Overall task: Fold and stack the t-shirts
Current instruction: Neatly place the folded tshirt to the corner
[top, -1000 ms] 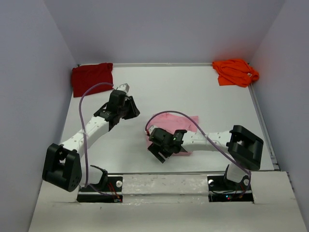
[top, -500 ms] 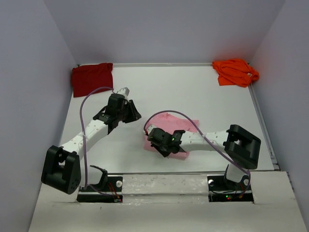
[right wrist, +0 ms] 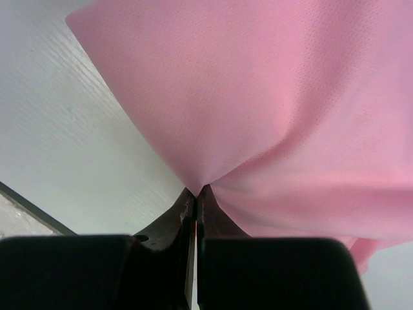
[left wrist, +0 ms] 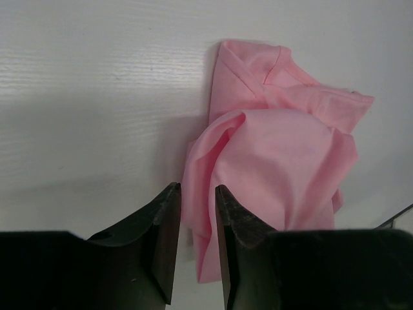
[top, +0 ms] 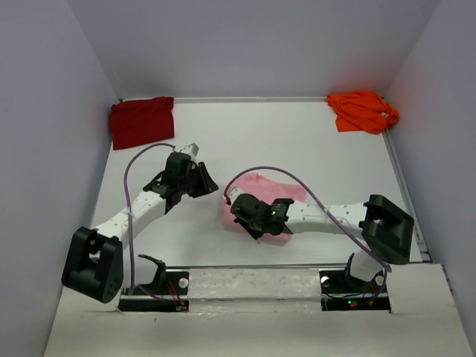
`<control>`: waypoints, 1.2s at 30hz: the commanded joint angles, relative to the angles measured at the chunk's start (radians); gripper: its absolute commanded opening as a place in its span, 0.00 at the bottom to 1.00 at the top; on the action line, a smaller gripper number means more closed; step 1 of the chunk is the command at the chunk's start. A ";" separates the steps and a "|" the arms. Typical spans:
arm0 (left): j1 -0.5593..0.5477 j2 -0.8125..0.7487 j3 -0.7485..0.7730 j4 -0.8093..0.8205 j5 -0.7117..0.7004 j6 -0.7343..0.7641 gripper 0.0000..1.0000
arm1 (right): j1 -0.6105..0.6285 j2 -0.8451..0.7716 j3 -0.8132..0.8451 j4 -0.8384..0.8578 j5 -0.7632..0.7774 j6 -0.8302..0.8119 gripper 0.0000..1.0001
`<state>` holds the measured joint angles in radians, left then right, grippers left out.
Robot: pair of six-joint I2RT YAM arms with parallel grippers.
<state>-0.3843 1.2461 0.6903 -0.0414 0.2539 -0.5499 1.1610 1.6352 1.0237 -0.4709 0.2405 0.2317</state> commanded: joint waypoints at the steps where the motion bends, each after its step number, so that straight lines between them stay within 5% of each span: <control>1: 0.002 -0.063 -0.024 0.034 0.073 -0.038 0.38 | 0.011 -0.075 0.016 -0.021 0.037 -0.008 0.00; 20: -0.001 -0.358 -0.259 0.043 0.130 -0.171 0.47 | 0.011 -0.087 0.047 -0.038 0.043 -0.037 0.00; 29: -0.028 -0.412 -0.314 0.048 0.128 -0.234 0.92 | 0.011 -0.086 0.047 -0.032 0.034 -0.035 0.00; 36: -0.080 -0.335 -0.315 0.054 0.116 -0.239 0.92 | 0.011 -0.089 0.061 -0.031 0.039 -0.037 0.00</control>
<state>-0.4465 0.8818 0.3790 -0.0051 0.3576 -0.7761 1.1610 1.5692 1.0348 -0.5163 0.2623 0.2054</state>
